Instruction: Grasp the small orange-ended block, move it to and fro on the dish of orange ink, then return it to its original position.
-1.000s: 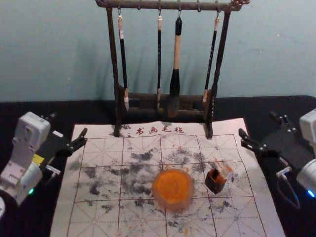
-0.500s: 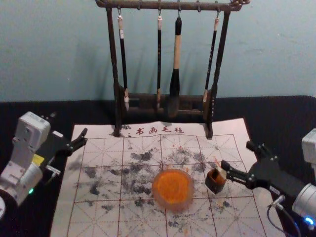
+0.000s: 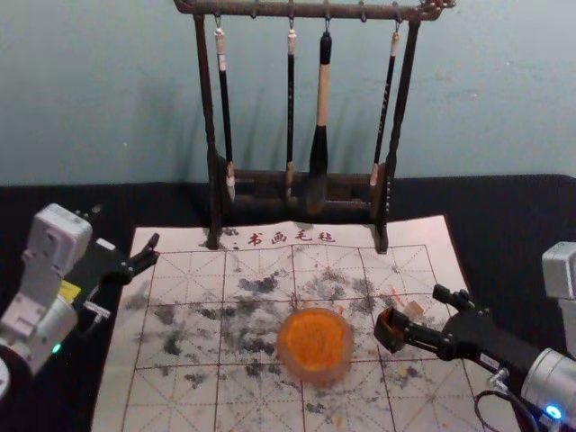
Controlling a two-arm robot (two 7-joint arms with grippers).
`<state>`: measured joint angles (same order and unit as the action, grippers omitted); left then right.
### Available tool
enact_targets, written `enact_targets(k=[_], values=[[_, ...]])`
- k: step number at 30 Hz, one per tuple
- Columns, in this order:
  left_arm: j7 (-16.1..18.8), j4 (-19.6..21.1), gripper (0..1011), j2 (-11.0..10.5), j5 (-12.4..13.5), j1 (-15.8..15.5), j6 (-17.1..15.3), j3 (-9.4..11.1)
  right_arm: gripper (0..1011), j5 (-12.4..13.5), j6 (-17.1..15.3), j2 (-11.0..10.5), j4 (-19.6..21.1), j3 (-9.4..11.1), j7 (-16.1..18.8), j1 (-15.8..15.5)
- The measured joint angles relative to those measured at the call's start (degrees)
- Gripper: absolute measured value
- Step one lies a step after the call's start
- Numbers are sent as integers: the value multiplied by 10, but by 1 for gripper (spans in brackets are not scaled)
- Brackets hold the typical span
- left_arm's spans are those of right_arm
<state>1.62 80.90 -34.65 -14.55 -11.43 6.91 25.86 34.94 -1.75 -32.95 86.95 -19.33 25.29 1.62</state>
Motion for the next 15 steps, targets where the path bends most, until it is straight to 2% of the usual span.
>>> enact_targets(k=[15], values=[[0,0,1001,0,0,0,0,0,1002,16,-24,11,-21,0,19,7]])
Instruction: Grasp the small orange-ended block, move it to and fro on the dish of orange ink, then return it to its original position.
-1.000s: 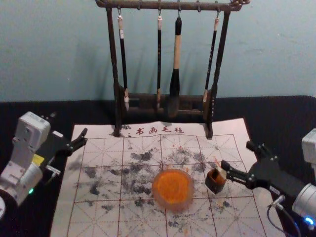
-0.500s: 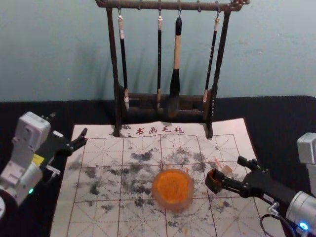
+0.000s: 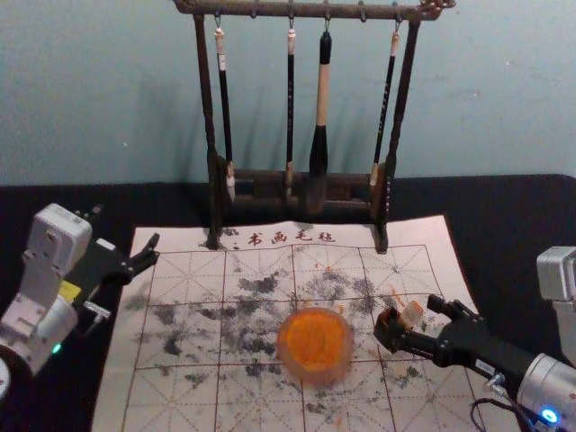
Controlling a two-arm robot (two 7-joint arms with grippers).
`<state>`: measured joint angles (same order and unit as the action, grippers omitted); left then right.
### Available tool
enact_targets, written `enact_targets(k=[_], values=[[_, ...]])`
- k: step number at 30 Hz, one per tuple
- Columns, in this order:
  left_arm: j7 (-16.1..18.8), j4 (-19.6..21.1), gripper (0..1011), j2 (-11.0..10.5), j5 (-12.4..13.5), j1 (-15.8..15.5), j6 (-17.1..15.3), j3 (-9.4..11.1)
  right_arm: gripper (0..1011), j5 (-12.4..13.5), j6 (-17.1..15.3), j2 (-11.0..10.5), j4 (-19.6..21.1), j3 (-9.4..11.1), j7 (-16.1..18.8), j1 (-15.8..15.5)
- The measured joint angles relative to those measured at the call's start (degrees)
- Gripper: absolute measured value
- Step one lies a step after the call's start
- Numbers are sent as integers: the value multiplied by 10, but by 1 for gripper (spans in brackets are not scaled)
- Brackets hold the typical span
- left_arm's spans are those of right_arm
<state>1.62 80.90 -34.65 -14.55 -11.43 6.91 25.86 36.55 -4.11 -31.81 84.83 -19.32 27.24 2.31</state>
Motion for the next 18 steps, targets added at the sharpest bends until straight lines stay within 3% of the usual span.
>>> enact_targets(k=[18], values=[[0,0,1001,0,0,0,0,0,1002,4,-4,1,-4,-2,1,1]])
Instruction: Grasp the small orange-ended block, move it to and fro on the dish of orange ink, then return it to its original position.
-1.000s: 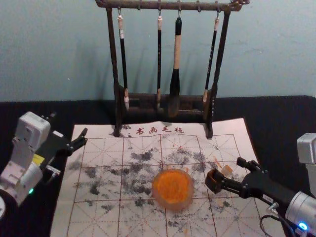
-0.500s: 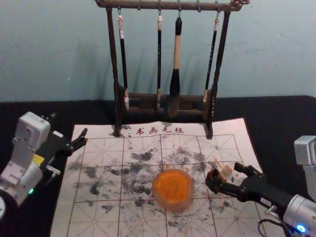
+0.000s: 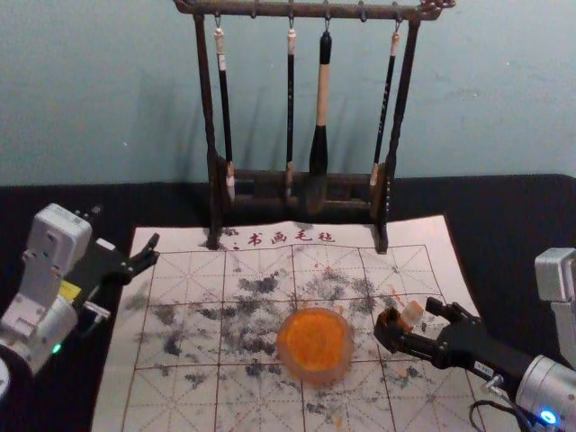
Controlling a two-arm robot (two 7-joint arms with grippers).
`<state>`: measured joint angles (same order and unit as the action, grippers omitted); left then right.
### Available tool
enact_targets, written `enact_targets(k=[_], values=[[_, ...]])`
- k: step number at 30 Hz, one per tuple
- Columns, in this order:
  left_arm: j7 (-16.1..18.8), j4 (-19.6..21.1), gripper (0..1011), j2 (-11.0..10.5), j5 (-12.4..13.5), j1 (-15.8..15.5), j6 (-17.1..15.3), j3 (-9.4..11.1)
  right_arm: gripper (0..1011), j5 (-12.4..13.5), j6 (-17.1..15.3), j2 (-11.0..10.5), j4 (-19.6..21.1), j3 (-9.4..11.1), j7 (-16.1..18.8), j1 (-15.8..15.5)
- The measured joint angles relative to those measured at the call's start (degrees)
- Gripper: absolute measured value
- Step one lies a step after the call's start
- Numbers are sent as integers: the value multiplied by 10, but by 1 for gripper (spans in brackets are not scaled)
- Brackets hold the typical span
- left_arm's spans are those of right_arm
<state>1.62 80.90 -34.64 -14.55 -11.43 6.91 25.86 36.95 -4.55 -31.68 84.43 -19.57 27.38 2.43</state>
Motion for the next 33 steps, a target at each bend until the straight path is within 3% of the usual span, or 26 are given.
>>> enact_targets(k=[3,11,15,18,25,27,33], values=[[0,0,1001,0,0,0,0,0,978,0,0,0,0,0,0,0],[0,0,1001,0,0,0,0,0,795,0,0,0,0,0,0,-1],[0,0,1001,0,0,0,0,0,683,0,0,0,1,0,0,-1],[0,0,1001,0,0,0,0,0,539,0,0,0,1,0,0,-1],[0,0,1001,0,0,0,0,0,358,0,1,0,1,0,0,-1],[0,0,1001,0,0,0,0,0,252,-1,1,0,1,0,0,-1],[0,0,1001,0,0,0,0,0,110,-1,1,0,1,0,0,-1]])
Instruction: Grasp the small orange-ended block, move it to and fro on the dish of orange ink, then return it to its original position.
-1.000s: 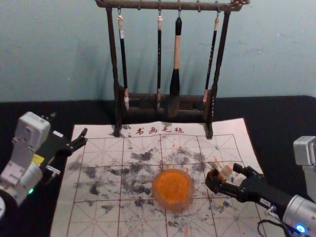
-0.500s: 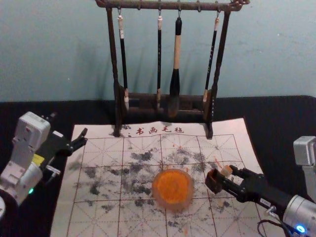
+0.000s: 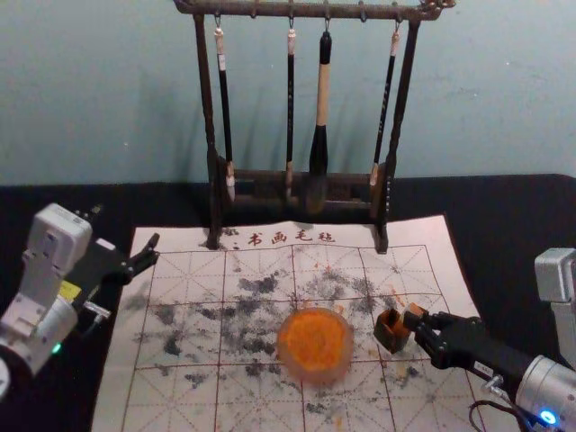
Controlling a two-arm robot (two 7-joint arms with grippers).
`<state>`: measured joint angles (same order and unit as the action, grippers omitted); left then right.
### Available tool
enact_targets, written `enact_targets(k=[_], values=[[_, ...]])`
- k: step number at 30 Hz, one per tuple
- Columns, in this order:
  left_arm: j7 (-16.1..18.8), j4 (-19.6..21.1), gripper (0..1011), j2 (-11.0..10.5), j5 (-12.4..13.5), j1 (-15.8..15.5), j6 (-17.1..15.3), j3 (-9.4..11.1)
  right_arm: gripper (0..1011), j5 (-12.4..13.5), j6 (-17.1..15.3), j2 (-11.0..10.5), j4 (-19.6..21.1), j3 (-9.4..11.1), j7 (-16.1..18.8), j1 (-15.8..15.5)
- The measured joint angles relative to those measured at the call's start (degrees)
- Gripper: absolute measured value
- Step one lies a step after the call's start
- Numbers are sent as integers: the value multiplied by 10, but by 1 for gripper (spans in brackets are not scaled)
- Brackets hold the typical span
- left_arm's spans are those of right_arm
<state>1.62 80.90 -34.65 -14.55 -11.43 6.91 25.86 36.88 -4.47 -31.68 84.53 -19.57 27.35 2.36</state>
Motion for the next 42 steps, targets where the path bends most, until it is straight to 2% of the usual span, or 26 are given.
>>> enact_targets(k=[1,22,42], values=[[0,0,1001,0,0,0,0,0,81,0,0,0,0,0,0,0],[0,0,1001,0,0,0,0,0,81,0,0,0,0,0,0,0],[0,0,1001,0,0,0,0,0,81,-24,32,-1,13,6,0,0]])
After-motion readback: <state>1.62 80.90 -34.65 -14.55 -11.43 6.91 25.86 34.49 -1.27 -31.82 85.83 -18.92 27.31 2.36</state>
